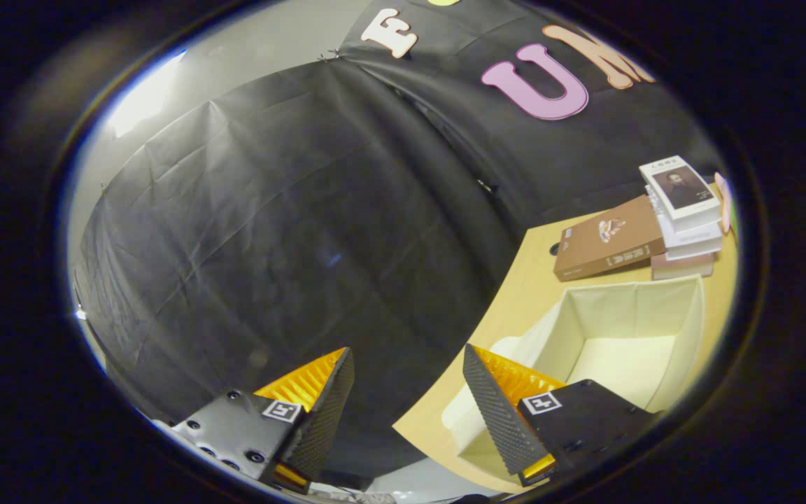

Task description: Open the storage box then place both shoes into the box .Put the left shoe in first, then the right shoe, with the right side of both shoes facing outward in a uniform manner.

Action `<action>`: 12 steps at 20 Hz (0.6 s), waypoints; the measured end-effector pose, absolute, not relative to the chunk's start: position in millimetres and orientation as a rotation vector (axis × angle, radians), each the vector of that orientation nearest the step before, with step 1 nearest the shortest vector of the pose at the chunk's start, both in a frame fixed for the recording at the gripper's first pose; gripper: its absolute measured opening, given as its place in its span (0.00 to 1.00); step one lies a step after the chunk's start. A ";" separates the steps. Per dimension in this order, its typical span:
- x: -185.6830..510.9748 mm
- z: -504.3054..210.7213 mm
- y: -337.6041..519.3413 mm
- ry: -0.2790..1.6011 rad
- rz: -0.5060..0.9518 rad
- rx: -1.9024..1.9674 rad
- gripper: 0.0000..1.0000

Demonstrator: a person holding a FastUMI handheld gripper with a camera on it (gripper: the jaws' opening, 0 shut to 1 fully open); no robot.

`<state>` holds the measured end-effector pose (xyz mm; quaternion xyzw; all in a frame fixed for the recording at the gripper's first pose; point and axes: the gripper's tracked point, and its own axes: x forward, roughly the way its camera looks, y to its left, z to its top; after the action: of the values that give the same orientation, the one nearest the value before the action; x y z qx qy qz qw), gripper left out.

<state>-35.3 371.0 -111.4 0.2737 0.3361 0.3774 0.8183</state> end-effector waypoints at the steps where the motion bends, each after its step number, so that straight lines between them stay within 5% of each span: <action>1: -32.7 -115.1 359.5 0.712 0.787 0.563 0.98; 12: -14.3 -114.8 226.8 0.634 0.610 0.423 1.00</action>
<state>-14.3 226.8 -114.8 0.2033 0.3047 0.2932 0.8831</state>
